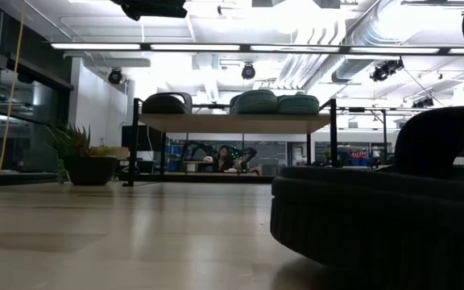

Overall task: Pick and place slides into the shelf
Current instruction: Put the black slide on the shelf

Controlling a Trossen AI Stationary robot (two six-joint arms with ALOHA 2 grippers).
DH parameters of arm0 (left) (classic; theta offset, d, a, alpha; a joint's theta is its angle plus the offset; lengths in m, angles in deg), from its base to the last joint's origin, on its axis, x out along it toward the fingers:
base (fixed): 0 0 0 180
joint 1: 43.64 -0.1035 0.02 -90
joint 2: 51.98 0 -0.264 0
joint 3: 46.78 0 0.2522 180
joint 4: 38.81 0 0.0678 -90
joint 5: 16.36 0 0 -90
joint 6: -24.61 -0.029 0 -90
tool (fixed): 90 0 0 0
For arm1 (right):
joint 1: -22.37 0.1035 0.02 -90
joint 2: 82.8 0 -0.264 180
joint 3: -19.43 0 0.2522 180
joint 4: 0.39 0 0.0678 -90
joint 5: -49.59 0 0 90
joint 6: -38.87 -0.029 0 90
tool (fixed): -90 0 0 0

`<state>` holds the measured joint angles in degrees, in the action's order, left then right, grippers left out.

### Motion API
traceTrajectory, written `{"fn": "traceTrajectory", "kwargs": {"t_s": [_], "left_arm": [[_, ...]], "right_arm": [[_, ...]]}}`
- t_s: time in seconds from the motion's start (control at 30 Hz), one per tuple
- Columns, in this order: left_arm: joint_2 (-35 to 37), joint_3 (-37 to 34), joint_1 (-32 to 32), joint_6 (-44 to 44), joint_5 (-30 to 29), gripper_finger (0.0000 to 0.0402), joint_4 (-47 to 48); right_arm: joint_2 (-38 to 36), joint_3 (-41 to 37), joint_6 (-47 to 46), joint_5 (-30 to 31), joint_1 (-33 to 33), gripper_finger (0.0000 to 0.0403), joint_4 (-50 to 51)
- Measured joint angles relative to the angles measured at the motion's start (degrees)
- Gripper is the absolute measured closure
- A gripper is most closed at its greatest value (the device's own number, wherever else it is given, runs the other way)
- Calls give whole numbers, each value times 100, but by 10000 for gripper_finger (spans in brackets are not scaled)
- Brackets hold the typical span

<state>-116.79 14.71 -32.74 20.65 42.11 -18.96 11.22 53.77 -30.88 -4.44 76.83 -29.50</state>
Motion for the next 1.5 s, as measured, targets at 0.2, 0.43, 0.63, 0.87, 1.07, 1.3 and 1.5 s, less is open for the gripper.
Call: {"fn": "traceTrajectory", "kwargs": {"t_s": [0.2,0.43,0.63,0.87,1.07,1.3,1.5], "left_arm": [[0,0,0,5,0,218,-2],[0,0,0,41,0,218,-2],[0,1,1,41,-1,218,-2],[0,0,1,48,143,218,-2],[-4,32,2,677,260,218,-28],[-4,261,0,1432,627,218,-2],[-4,271,4,1570,1043,218,2]], "right_arm": [[0,2,267,109,-7,397,0],[0,2,670,401,-54,401,-41],[0,2,1306,390,-285,402,-450],[-4,2,1918,-16,-683,402,-862],[-394,-2,2614,-223,-1032,402,-831],[-1530,-5,3734,-212,-1327,403,-251],[-2670,-5,4412,21,-1531,403,748]]}}
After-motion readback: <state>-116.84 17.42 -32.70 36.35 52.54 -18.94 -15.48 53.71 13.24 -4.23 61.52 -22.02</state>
